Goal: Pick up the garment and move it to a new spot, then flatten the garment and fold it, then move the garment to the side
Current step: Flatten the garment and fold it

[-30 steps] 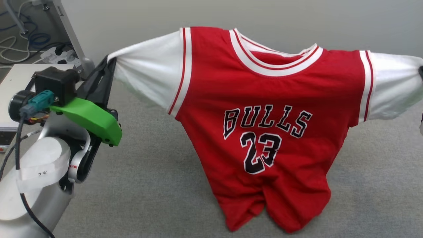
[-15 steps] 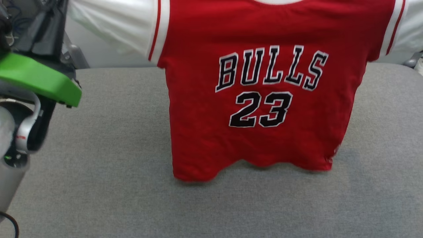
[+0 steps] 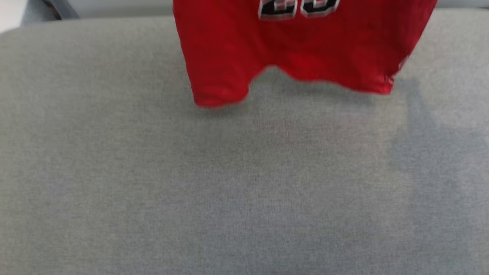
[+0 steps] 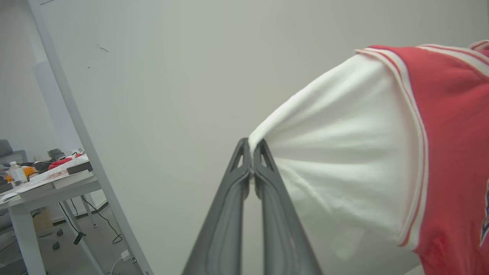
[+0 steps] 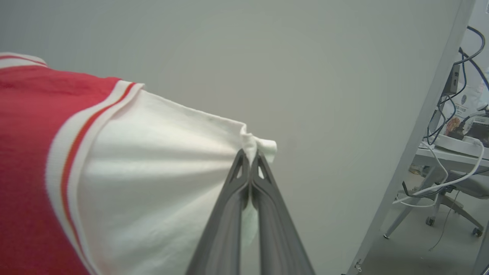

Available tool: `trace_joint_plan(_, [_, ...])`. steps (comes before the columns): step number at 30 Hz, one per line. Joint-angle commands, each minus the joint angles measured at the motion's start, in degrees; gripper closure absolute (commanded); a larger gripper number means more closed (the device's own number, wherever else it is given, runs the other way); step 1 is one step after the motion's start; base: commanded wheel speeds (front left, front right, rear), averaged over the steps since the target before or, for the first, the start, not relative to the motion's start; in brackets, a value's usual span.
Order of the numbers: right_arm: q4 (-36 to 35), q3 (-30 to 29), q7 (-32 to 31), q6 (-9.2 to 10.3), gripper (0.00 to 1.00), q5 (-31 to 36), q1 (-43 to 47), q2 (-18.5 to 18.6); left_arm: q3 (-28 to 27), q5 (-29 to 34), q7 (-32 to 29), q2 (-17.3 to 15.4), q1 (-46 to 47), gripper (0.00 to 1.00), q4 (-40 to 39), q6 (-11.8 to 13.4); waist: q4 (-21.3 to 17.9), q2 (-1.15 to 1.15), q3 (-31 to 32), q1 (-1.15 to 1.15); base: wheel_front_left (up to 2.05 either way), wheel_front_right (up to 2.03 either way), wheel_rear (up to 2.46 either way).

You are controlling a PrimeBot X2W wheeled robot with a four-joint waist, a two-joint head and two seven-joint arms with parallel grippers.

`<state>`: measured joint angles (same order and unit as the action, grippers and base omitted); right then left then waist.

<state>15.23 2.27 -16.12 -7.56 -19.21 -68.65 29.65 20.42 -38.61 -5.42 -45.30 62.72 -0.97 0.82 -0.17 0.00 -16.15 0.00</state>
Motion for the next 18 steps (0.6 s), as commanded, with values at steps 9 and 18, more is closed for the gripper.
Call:
trace_joint_plan(9, [12.44, -2.18, 7.97, 0.08, 1.00, 6.08, -15.29, -5.41, 0.87, 3.85, 4.83, 3.70, 18.65, 1.00, 13.67, -4.26, -1.57, 0.00, -14.59, 0.00, 0.00, 0.00, 0.00])
trace_joint_plan(18, [26.00, -7.59, 15.55, 0.08, 1.00, 12.67, -30.17, -8.59, 2.96, 6.66, 13.18, 10.52, 35.91, 1.00, 31.60, -6.64, -1.43, 0.00, -20.79, 0.00, 0.00, 0.00, 0.00])
